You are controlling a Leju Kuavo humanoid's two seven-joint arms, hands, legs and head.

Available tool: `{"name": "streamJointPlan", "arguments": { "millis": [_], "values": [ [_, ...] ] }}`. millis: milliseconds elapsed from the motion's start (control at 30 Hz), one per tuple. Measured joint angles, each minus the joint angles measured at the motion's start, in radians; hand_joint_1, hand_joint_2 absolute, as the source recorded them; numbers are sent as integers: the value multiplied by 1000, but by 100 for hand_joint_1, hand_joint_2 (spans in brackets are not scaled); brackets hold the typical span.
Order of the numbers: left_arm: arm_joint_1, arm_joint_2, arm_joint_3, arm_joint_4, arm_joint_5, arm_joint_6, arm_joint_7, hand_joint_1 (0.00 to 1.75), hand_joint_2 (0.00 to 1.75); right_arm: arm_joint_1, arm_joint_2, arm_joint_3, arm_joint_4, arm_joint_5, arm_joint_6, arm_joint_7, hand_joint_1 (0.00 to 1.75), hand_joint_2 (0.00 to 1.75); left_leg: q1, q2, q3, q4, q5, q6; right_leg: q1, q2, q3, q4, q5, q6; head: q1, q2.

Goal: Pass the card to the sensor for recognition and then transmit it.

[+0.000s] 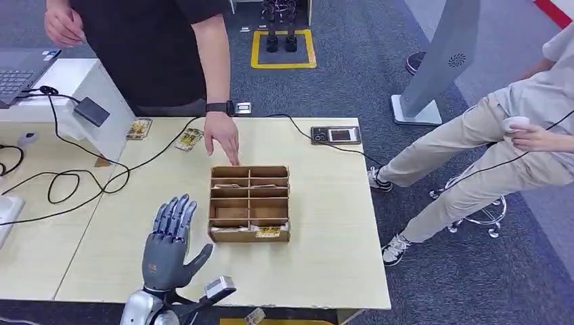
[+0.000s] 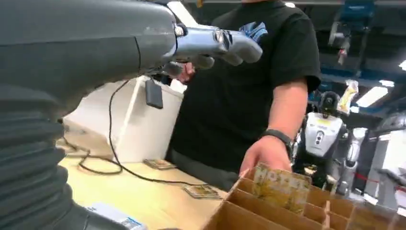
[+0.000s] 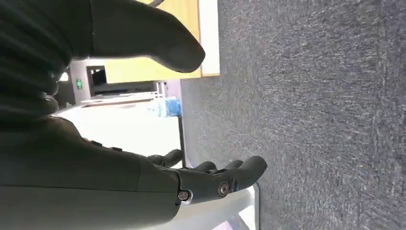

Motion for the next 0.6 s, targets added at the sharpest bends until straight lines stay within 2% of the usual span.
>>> {"name": "streamJointPlan", "arguments": {
  "millis": [233,400,600],
  "values": [
    [9,-5,64,0,-6,0,11,0,175,-1,0,7,-4,-9,-3,0,0,175,1,0,0,0,0,0,1,0,0,1,0,0,0,0],
    [11,-6,71,0,-44,0,45,0,175,-1,0,12,-4,-13,-3,0,0,175,0,0,0,0,0,0,0,0,0,1,0,0,0,0],
    [12,-7,80,0,-61,1,58,0,175,-1,0,19,-4,-16,-3,0,0,175,0,0,0,0,0,0,0,0,0,0,0,0,0,0]
  ]
}}
